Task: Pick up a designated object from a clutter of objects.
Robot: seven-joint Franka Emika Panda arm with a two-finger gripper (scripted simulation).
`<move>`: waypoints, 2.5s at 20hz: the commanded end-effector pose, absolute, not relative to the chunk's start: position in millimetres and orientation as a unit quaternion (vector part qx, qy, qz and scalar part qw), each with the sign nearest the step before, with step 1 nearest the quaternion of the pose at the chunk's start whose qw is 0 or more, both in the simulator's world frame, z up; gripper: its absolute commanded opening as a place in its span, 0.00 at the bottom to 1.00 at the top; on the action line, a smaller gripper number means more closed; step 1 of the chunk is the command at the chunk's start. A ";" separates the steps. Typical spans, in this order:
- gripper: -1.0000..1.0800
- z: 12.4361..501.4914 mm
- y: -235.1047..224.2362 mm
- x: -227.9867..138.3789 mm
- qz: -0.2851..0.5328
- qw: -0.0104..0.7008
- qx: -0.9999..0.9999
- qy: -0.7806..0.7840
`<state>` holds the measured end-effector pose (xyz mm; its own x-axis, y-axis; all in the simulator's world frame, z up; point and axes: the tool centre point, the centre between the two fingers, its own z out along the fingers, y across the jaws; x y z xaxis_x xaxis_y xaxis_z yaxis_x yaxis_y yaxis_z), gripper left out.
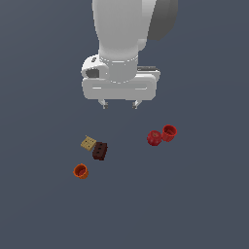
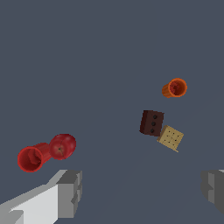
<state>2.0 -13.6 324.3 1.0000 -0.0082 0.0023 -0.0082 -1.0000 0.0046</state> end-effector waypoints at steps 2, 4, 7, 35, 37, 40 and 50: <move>0.96 324.4 -14.2 1.9 0.001 0.002 1.000 -0.004; 0.96 323.1 -16.3 1.6 0.000 0.004 1.000 -0.003; 0.96 320.2 -24.0 0.1 -0.005 0.010 1.000 0.001; 0.96 172.1 -82.3 24.1 -0.003 -0.004 0.998 -0.059; 0.96 152.0 -90.5 23.5 -0.002 -0.004 0.998 -0.068; 0.96 126.3 -101.1 21.4 -0.001 -0.004 0.997 -0.080; 0.96 79.7 -121.1 13.1 0.000 0.000 0.995 -0.102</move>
